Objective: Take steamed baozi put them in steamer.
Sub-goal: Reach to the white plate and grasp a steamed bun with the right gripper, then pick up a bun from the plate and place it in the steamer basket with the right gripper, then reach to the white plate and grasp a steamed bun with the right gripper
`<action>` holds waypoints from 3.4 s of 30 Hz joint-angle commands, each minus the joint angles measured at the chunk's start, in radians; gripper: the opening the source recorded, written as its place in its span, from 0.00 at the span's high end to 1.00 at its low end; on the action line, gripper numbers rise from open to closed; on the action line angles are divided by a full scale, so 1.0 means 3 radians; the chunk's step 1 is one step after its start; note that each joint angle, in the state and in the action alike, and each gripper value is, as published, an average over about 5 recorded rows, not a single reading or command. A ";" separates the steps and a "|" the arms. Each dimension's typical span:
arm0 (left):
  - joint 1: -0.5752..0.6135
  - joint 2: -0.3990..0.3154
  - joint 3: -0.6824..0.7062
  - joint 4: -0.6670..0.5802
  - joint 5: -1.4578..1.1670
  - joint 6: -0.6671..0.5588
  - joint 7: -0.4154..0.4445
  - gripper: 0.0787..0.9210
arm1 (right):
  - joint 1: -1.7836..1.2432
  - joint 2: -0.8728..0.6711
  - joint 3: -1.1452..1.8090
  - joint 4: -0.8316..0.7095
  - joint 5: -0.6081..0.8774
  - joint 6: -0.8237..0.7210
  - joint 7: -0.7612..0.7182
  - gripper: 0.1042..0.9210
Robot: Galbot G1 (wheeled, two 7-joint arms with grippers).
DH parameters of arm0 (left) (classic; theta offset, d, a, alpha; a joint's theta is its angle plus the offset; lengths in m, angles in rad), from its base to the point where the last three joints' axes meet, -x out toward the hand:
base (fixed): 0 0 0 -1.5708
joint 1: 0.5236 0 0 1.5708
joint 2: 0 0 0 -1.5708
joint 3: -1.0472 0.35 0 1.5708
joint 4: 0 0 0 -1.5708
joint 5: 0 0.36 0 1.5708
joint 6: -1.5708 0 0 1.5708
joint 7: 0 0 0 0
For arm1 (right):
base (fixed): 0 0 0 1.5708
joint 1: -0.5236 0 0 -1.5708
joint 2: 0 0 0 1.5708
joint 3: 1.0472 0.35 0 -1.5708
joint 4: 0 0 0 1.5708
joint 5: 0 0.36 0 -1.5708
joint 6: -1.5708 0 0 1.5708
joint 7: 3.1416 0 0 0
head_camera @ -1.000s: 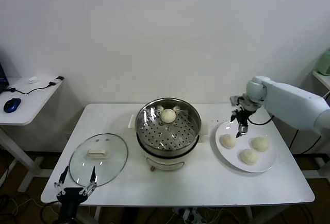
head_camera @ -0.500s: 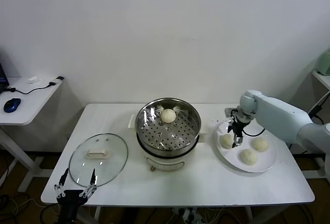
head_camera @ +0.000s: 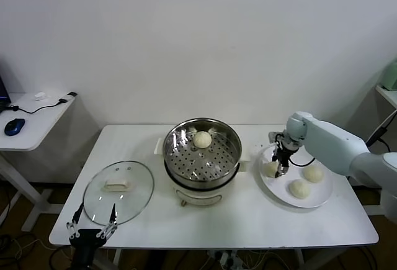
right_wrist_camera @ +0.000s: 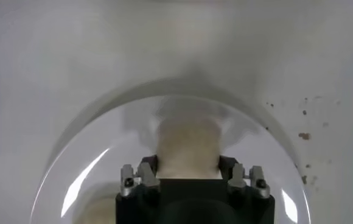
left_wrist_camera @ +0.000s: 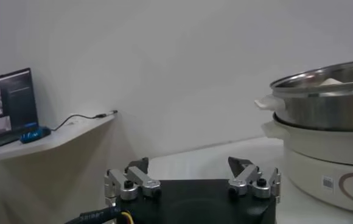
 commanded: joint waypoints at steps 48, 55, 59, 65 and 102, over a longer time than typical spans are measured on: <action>0.0177 0.0194 0.0140 -0.0163 0.0017 -0.0177 -0.0009 0.12 | 0.1847 0.1834 -0.2068 0.1114 0.3219 -0.0815 0.1064 0.41; 0.0165 0.0199 0.0122 -0.0109 0.0005 -0.0182 -0.0010 0.12 | 0.1666 0.1875 -0.2112 0.0994 0.3158 -0.0815 0.1059 0.41; 0.0145 0.0188 0.0117 -0.0081 0.0005 -0.0180 -0.0009 0.12 | 0.1605 0.1885 -0.2108 0.0926 0.3138 -0.0811 0.1053 0.41; 0.0143 0.0183 0.0122 -0.0056 0.0008 -0.0185 -0.0009 0.12 | 0.1556 0.1887 -0.2102 0.0857 0.3100 -0.0810 0.1052 0.40; 0.0133 0.0109 0.0076 -0.0124 0.0110 -0.0116 0.0000 0.12 | 0.2129 -0.1388 -0.1835 0.2213 0.0932 -0.0234 0.0041 0.12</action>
